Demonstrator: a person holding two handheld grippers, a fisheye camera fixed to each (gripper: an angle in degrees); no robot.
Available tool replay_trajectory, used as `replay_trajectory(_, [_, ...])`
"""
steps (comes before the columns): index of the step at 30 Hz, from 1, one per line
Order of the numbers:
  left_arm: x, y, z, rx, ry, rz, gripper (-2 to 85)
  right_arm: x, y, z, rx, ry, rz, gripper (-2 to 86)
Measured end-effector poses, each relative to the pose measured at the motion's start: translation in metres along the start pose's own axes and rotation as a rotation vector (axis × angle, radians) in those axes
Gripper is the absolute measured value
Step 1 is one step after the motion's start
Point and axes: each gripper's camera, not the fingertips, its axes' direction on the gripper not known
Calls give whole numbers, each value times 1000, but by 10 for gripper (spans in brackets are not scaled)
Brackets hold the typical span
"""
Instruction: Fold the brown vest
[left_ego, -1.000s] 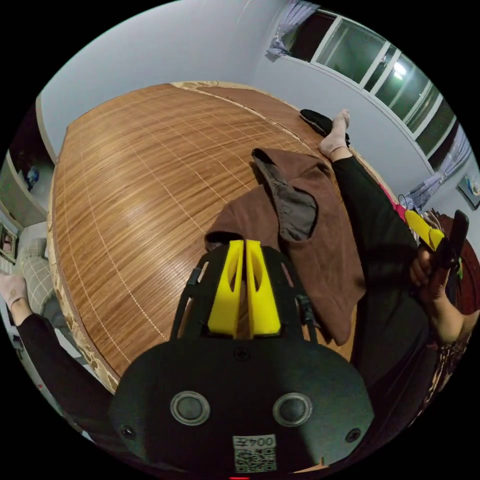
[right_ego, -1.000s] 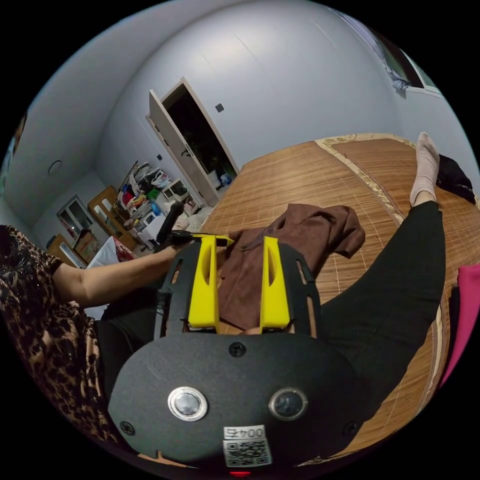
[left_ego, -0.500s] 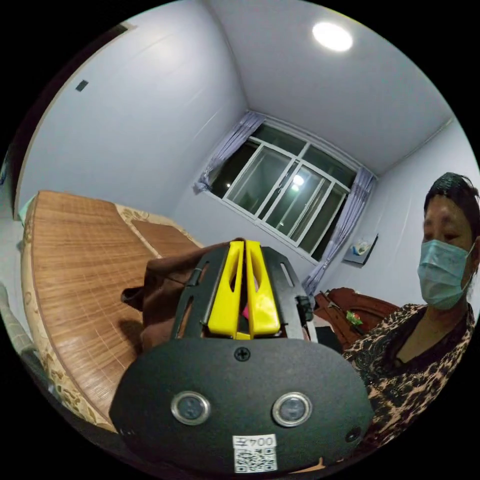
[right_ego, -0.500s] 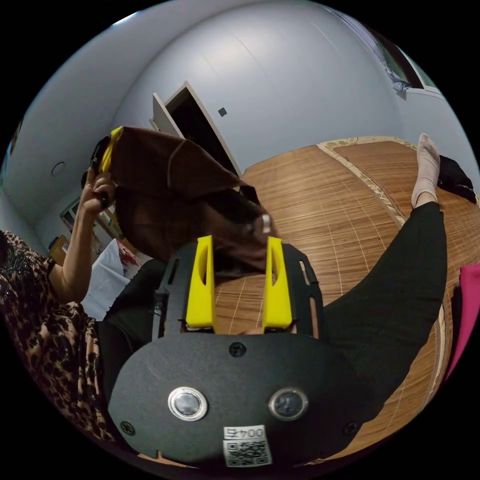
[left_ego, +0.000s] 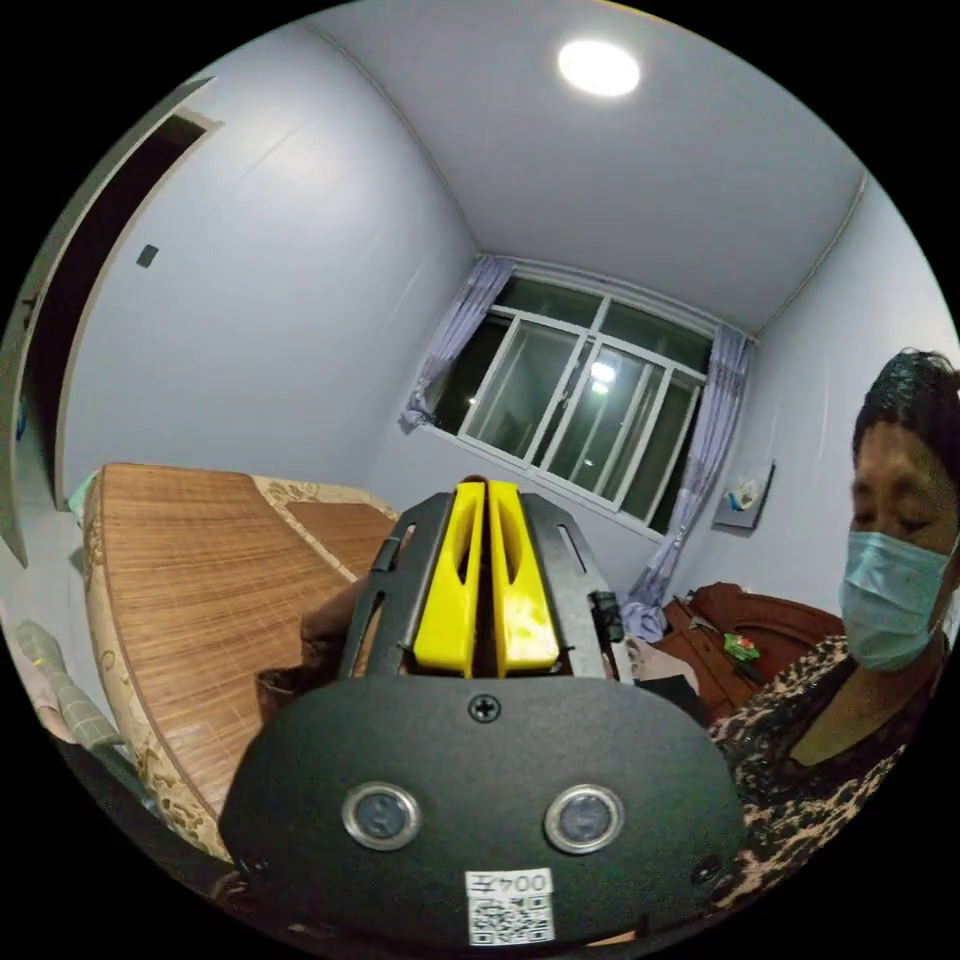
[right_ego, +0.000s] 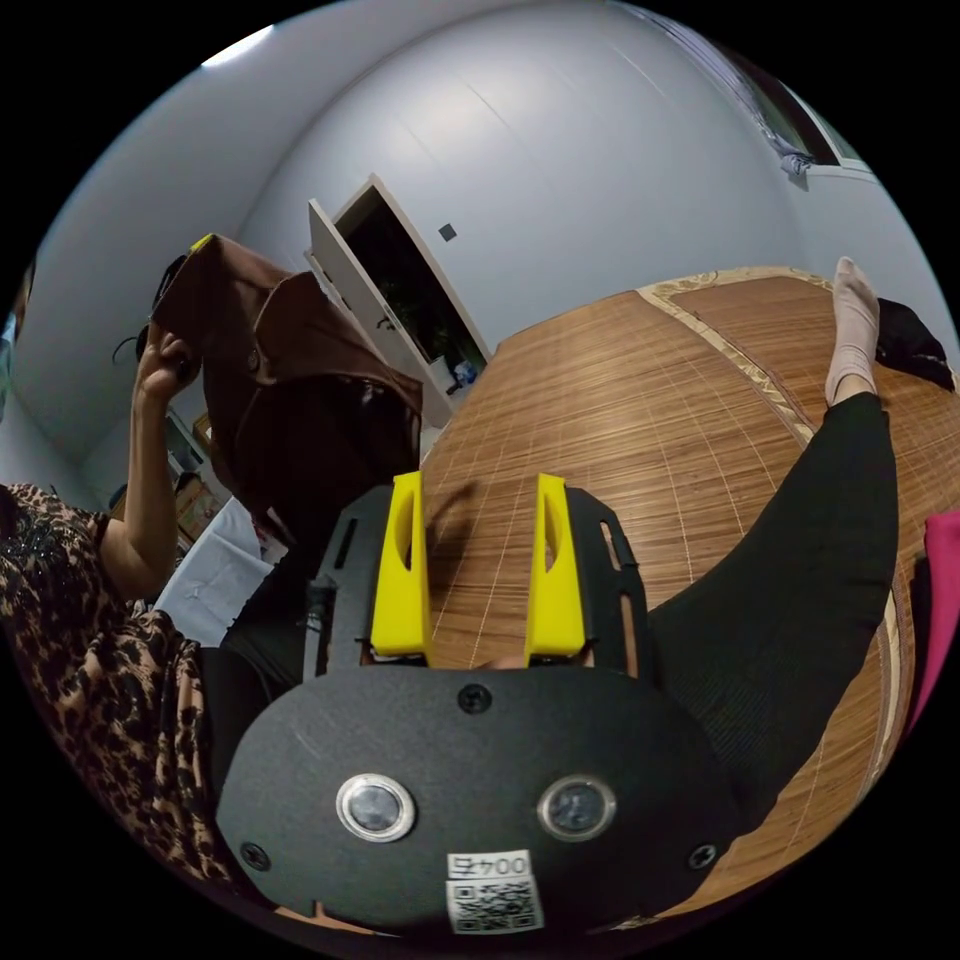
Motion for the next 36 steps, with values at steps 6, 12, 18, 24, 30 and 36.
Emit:
replay_trajectory(6, [-91,29,93,-452,-349,-10,17,-2,-18,22,0,5,17,158])
replay_trajectory(12, [-165,96,83,-586,-443,-148,23,-9,-42,53,-60,32,17,144])
replay_trajectory(18, [-167,172,74,-720,-260,-245,32,-22,-77,116,-297,114,10,133])
replay_trajectory(24, [-151,207,86,-771,-338,-161,40,-29,-100,188,-487,-112,139,127])
replay_trajectory(30, [-192,219,68,-678,-382,-316,25,-102,-82,291,-856,50,-100,168])
replay_trajectory(36, [-210,220,68,-639,-389,-330,25,-110,-110,331,-1004,198,-292,43])
